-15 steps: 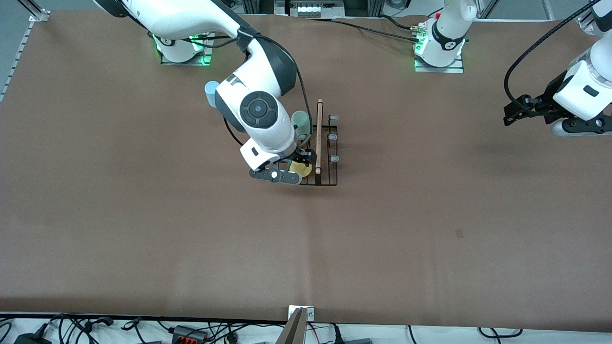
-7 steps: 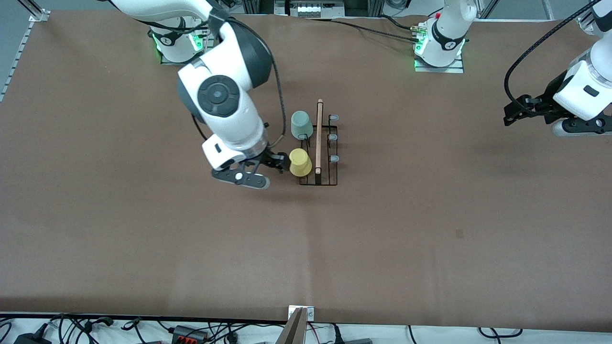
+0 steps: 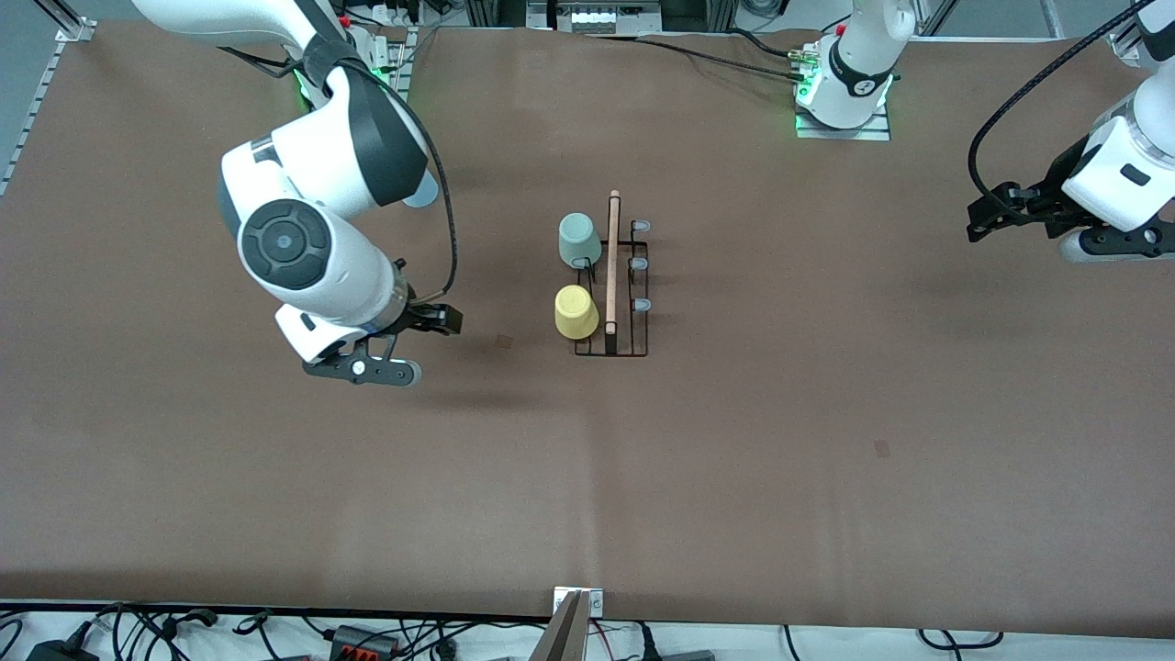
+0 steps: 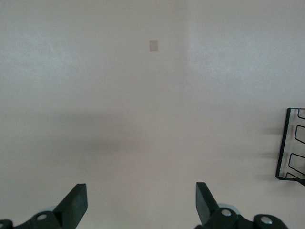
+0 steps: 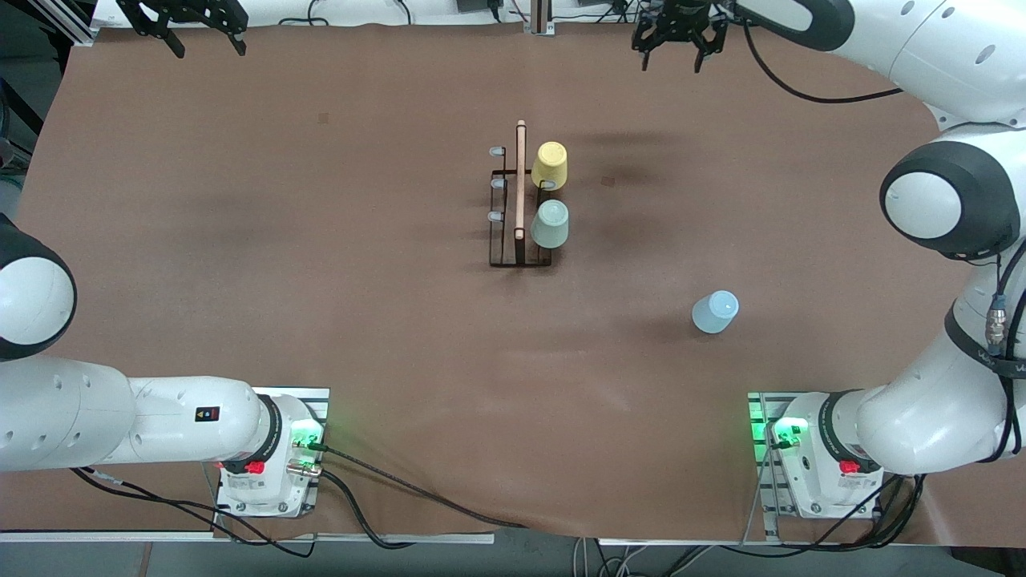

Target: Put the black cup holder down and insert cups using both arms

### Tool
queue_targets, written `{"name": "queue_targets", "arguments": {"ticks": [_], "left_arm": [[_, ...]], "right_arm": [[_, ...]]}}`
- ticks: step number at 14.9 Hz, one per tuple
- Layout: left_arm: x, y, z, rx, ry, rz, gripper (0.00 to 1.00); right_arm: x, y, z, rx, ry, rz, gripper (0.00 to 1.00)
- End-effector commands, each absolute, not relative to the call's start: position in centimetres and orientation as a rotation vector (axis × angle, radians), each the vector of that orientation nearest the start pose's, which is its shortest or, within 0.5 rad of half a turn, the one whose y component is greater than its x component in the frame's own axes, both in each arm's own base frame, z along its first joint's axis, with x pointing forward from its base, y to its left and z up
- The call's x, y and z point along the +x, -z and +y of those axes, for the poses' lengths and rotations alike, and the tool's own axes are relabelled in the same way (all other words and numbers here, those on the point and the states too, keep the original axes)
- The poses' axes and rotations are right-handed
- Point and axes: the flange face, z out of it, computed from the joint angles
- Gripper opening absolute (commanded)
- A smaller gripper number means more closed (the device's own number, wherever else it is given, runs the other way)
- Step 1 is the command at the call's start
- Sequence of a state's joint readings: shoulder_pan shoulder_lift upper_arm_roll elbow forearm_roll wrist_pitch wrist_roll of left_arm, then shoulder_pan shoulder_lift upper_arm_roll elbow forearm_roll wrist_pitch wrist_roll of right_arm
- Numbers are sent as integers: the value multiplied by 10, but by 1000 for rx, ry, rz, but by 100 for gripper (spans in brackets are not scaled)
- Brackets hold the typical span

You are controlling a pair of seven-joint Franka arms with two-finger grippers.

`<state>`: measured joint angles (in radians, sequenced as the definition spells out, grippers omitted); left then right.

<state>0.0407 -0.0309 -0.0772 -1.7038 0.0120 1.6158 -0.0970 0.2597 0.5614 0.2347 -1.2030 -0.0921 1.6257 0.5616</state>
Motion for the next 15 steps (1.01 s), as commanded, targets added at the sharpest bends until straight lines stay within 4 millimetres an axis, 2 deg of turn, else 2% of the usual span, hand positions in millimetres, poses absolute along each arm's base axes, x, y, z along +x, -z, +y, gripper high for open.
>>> {"name": "queue_targets", "arguments": {"ticks": [1,2,4,6,7,10,12,13,15], "left_arm": [[547,-587,-17,-3111,-96,-67,100],[547,-588,-17,-3112,-93,-67,100],[547,-587,-17,-3111,-96,-67,100],[547,-588,-16,-3112,-93,-70,100],[547,-587,-16,-3111,-96,-70,100],[547,-587,-16,-3111,-96,-70,100],[548,-587,-17,-3111,-98,-67,100],[547,-587,-17,-3111,-96,-67,100],[547,-587,-16,-3111,-96,-70,100]], "right_arm": [[642,-476,258,-3157,-191,96,100],[645,-474,245,-3160,-218,108,100],[641,-487,233,-3201,-227,113,100],[647,-506,200,-3244,-159,108,100],[651,-509,181,-3248,-158,71,100],[656,-541,113,-3204,-120,-26,100],[654,-565,56,-3161,-85,-34,100],[655,-569,31,-3142,-77,-63,100],[656,-570,0,-3152,-73,-67,100]]}}
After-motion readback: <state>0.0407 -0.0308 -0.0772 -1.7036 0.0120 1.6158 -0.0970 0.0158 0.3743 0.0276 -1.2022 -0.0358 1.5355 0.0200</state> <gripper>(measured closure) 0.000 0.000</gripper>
